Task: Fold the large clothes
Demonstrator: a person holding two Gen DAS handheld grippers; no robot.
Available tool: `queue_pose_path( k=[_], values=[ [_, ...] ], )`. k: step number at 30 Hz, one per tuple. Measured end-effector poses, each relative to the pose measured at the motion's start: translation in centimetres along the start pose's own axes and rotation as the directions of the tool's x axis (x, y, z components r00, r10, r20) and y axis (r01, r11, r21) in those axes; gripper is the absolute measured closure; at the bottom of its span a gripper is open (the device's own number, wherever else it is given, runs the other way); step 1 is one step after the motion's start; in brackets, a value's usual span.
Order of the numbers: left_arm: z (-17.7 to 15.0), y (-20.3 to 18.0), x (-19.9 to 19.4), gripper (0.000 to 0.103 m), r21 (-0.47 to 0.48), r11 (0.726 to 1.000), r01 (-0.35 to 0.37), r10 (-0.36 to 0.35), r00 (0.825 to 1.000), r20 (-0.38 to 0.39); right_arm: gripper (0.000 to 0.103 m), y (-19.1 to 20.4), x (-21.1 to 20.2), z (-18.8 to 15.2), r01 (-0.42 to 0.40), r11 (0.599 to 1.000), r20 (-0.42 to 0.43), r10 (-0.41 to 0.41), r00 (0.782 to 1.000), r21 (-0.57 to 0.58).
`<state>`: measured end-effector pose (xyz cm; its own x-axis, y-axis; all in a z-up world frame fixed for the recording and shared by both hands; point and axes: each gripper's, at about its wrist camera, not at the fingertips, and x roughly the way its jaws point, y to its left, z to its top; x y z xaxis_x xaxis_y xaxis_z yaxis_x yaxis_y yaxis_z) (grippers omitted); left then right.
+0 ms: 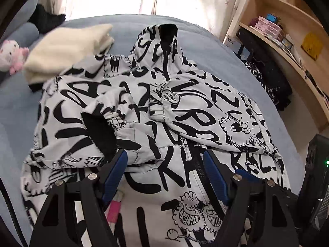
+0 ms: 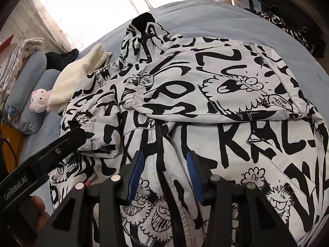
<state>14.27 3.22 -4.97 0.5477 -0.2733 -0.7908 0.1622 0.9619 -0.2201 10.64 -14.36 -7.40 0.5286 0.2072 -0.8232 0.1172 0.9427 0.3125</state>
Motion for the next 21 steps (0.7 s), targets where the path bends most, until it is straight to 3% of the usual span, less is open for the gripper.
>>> queue_pose_path(
  k=[7,21],
  values=[
    [-0.3,-0.4,-2.0,0.028,0.042,0.993,-0.113,0.112,0.993,0.035,0.059,1.0,-0.6,-0.2,-0.007,1.000,0.006,0.008,1.000,-0.025],
    [-1.2,4.0,-4.8,0.028,-0.005,0.977,-0.213,0.213,0.974,0.074,0.059,5.4,-0.5,-1.2,-0.007,0.990,-0.010,0.006,1.000,-0.143]
  ],
)
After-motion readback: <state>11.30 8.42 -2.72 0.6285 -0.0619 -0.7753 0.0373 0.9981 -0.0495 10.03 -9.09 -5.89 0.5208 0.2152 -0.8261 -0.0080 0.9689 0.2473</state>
